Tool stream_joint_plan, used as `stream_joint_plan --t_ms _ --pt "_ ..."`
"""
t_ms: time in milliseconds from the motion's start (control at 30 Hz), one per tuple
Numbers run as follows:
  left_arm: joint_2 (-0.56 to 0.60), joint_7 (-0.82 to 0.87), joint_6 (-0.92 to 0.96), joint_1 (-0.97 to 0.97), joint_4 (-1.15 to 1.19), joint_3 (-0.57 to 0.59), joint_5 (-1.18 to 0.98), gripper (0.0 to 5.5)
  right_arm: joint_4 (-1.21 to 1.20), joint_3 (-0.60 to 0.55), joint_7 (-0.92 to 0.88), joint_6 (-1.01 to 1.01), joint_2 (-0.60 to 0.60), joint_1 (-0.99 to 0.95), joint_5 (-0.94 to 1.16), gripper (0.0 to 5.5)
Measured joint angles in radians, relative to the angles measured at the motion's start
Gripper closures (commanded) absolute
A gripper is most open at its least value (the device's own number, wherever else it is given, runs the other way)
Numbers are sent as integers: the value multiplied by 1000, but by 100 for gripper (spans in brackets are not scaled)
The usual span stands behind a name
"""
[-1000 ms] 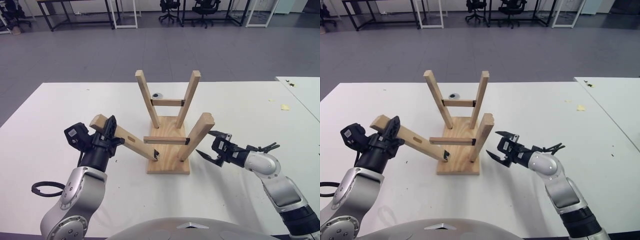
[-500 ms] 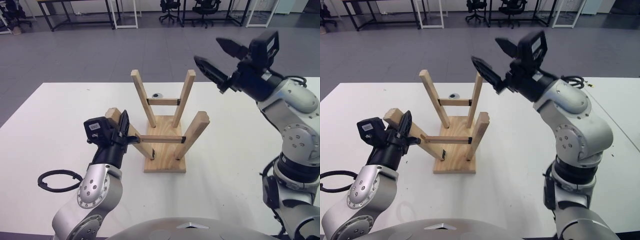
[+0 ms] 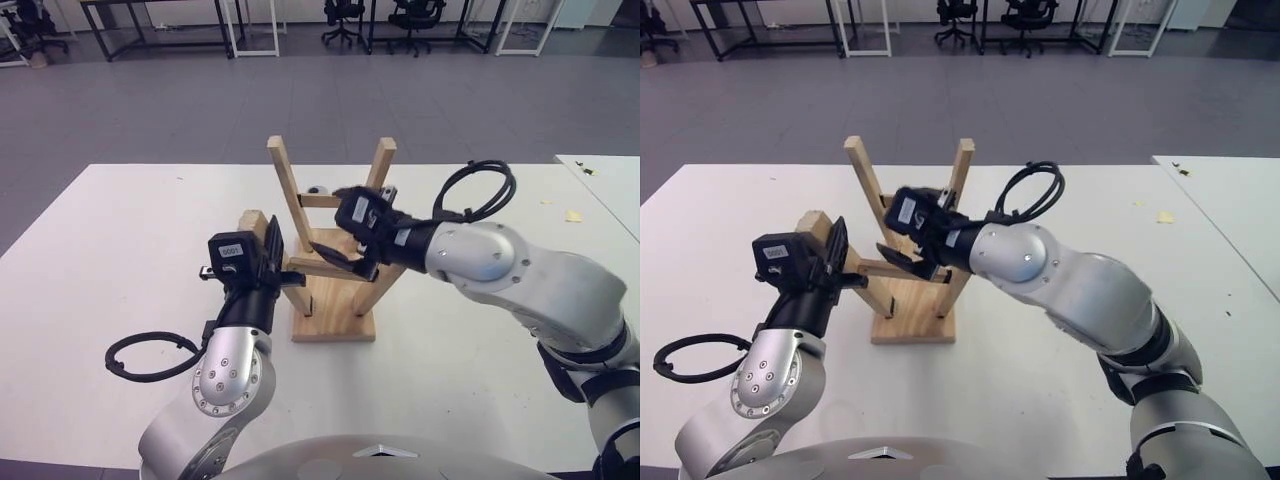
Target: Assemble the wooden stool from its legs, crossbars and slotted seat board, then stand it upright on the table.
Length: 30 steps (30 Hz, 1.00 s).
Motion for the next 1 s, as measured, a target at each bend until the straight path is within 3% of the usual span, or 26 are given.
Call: stream_joint_plan --t_ms 133,233,600,1000 --pt "-46 0 47 -4 0 -8 38 442 75 205 -30 -47 4 -41 -203 142" --pt "-84 -5 52 14 -2 -9 69 442 106 268 -23 -82 5 -51 -293 142" --pt "-168 -114 -30 120 -8 45 110 442 171 249 57 -184 55 41 -423 142" --pt "-132 -156 -23 110 0 -65 263 438 182 226 139 -232 94 96 -505 142"
